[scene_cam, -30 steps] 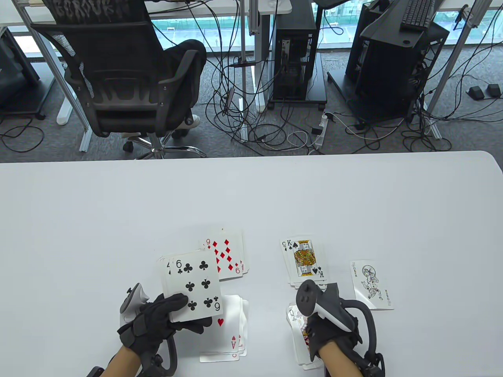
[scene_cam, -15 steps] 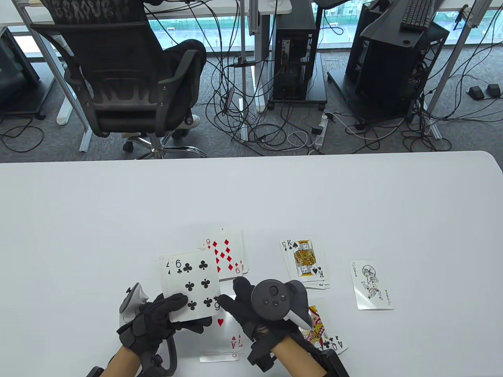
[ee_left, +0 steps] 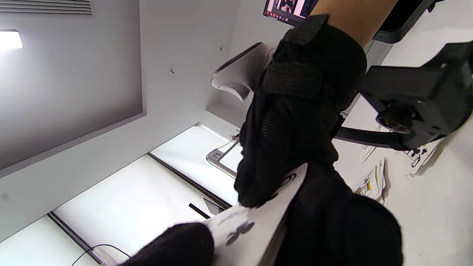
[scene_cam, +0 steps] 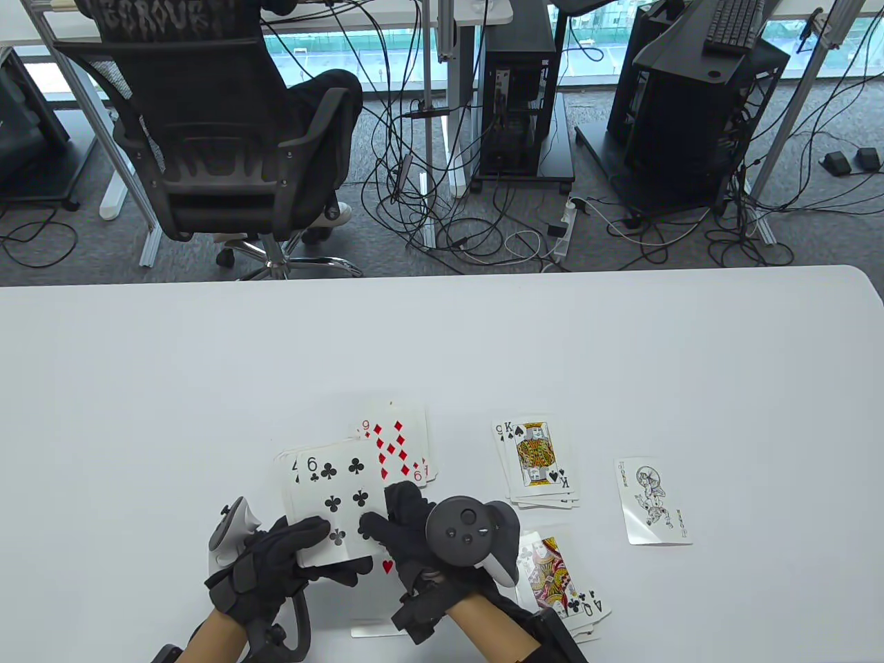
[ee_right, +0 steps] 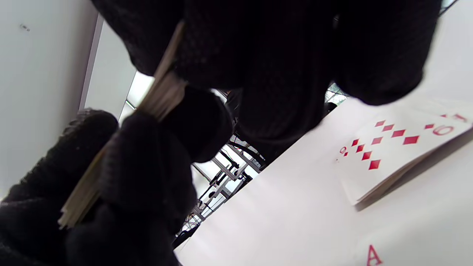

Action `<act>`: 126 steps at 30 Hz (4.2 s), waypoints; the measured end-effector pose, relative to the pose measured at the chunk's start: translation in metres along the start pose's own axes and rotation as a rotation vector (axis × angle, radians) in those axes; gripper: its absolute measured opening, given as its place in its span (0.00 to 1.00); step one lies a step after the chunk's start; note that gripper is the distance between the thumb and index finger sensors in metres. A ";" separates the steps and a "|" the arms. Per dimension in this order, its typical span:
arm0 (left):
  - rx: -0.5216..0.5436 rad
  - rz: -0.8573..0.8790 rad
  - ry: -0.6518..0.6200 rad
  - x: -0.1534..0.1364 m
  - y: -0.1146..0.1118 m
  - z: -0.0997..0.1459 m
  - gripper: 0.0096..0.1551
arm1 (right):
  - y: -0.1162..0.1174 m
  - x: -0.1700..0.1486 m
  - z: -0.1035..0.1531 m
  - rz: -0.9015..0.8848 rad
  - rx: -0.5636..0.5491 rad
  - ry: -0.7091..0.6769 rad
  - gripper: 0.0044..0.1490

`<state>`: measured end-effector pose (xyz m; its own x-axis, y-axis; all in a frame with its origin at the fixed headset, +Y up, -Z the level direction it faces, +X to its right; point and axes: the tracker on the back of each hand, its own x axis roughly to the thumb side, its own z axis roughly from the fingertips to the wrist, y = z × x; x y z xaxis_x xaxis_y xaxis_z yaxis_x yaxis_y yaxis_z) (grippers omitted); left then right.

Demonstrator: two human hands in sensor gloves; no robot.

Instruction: Playing card suit sorting

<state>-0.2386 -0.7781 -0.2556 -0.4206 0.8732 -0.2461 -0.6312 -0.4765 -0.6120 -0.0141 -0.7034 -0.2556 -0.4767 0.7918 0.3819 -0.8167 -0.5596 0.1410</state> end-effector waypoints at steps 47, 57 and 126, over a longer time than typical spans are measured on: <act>0.004 0.031 -0.004 -0.003 0.001 0.000 0.28 | -0.145 -0.092 0.076 0.337 0.206 0.577 0.25; 0.013 0.036 0.005 -0.003 0.001 0.000 0.28 | -0.115 -0.120 0.091 0.685 0.435 0.718 0.28; 0.084 0.026 -0.038 0.006 0.011 0.005 0.28 | -0.029 -0.039 -0.053 -0.099 -0.070 0.183 0.27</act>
<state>-0.2509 -0.7788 -0.2600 -0.4611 0.8567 -0.2312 -0.6714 -0.5072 -0.5403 0.0110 -0.7052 -0.3236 -0.4384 0.8770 0.1966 -0.8802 -0.4632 0.1035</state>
